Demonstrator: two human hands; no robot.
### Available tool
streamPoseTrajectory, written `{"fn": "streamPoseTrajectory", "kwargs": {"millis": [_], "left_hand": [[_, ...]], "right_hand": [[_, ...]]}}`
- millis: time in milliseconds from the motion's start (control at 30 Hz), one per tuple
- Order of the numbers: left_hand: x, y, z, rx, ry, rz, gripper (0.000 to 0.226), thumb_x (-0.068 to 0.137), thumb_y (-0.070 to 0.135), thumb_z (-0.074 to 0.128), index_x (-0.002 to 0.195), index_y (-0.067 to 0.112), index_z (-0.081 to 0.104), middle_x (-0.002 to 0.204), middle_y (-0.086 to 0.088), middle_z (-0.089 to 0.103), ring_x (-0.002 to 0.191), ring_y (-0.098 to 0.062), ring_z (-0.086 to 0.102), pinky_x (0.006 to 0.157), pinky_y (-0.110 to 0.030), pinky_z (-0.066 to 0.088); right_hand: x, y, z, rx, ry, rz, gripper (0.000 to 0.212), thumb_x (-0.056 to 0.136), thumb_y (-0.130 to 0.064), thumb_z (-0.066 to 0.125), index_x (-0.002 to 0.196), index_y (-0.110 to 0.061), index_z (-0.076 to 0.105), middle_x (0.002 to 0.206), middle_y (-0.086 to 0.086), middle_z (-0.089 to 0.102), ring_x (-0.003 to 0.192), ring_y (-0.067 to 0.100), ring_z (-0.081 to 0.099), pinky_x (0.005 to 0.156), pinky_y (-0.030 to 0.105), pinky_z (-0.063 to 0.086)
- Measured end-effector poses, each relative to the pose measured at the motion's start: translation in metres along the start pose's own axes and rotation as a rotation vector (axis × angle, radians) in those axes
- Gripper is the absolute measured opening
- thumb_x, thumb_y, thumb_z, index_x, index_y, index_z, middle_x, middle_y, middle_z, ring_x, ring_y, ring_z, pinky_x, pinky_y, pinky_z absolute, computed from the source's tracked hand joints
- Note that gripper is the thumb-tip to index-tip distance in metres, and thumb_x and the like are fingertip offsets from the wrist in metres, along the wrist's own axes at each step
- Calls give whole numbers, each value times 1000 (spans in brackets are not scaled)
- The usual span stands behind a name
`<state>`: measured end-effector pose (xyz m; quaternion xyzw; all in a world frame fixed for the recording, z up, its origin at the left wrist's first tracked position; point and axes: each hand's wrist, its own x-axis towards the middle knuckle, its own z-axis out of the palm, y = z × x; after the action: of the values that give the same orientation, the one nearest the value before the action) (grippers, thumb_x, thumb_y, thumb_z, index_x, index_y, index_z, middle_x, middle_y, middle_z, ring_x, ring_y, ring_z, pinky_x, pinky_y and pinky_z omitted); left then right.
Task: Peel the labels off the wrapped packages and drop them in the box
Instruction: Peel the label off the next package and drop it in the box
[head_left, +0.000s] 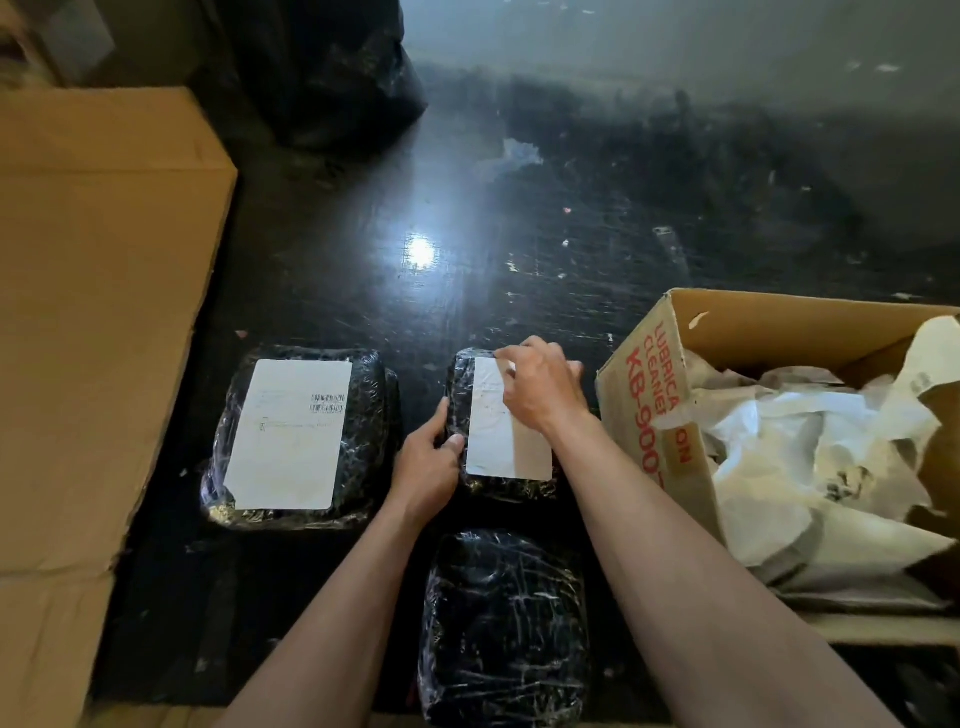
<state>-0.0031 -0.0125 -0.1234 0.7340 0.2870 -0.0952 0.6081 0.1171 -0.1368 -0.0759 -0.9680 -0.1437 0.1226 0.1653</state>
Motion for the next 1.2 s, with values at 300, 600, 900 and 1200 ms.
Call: {"fn": "streamPoseTrajectory", "kwargs": {"millis": [300, 600, 900, 1200], "left_hand": [[-5, 6, 4, 62, 85, 34, 53, 103, 32, 51, 153, 41, 37, 129, 23, 61, 114, 0, 58, 100, -25, 44], [-3, 6, 5, 89, 139, -15, 49, 98, 35, 56, 143, 52, 44, 54, 37, 54, 68, 6, 51, 89, -32, 53], [-8, 12, 9, 25, 187, -87, 48, 94, 38, 58, 138, 56, 49, 72, 26, 70, 82, -20, 73, 80, -42, 60], [-12, 18, 11, 51, 224, -105, 47, 95, 36, 58, 139, 51, 52, 72, 16, 72, 78, -25, 73, 75, -40, 60]], "right_hand": [[11, 3, 4, 181, 113, 59, 11, 96, -27, 67, 101, -25, 77, 102, -2, 63, 109, 23, 57, 85, 38, 30], [4, 2, 6, 275, 161, 63, 15, 92, -15, 67, 83, -25, 73, 93, -6, 63, 100, 21, 59, 87, 45, 39], [-8, 8, 18, 414, 228, -13, 19, 89, -14, 69, 79, -30, 69, 88, -12, 61, 92, 15, 60, 93, 53, 47], [-17, 15, 23, 406, 243, -80, 21, 92, -4, 64, 85, -23, 69, 92, -8, 58, 100, 13, 48, 89, 49, 50]]}}
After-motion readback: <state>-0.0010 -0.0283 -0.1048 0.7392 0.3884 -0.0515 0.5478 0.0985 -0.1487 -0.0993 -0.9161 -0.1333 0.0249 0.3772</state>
